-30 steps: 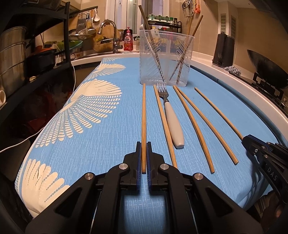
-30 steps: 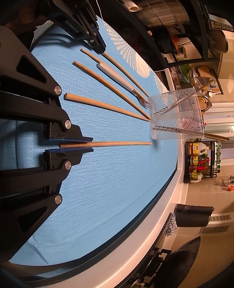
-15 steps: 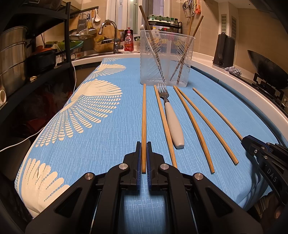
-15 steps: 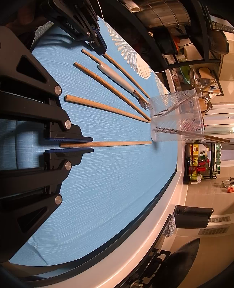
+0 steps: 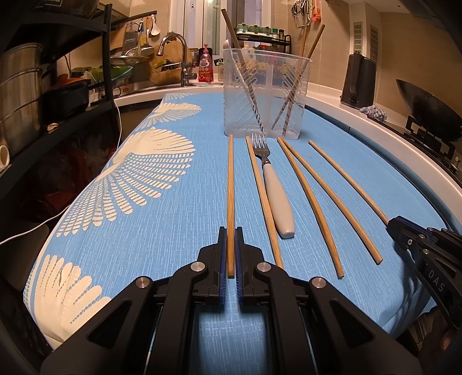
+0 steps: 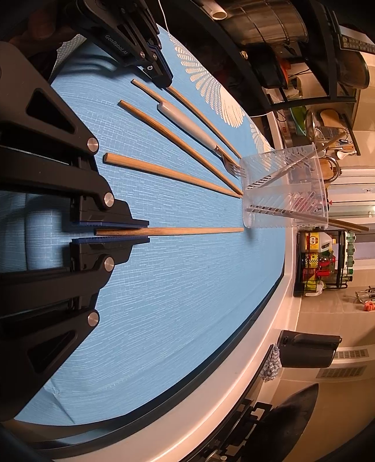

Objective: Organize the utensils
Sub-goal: 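Lift both held chopsticks up and lower them into the clear container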

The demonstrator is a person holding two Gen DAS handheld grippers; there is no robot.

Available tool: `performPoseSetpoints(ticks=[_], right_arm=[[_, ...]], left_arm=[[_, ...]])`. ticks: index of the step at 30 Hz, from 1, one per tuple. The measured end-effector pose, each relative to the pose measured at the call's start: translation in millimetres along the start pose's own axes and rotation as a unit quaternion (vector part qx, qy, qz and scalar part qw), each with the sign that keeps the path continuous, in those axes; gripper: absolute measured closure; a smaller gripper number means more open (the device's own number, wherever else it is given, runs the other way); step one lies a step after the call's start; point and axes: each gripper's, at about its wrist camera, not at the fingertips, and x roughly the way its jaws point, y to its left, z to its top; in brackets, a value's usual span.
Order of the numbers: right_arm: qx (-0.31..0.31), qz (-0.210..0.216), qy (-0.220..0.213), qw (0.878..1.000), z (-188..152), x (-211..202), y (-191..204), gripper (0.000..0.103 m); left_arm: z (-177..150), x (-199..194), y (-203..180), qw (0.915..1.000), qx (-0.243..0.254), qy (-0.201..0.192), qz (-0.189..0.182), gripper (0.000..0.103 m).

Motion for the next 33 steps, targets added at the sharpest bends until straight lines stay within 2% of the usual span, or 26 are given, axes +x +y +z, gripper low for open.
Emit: performPoseSetpoints(ticks=[5, 19, 26, 33], right_arm=[[0.005, -0.001, -0.009, 1.0, 5.4, -10.3, -1.1, 0.098], [-0.005, -0.004, -0.07, 0.997, 31.6, -65.2, -3.8, 0.098], [-0.011, 0.002, -0.104, 0.995, 60.1, -86.9, -8.7, 0.098], [-0.022, 0.017, -0.128, 0.991, 102.9, -99.4, -7.8, 0.098]], left_arm=[[1.8, -3.9, 0.3, 1.0, 0.0, 0.0, -0.007, 0.098], [22.3, -48.4, 6.2, 0.998, 0.004, -0.062, -0.013, 0.098], [46.0, -72.9, 6.3, 0.9949, 0.004, -0.099, -0.021, 0.098], [78.2, -87.6, 4.4, 0.9914, 0.009, -0.127, -0.031, 0.098]])
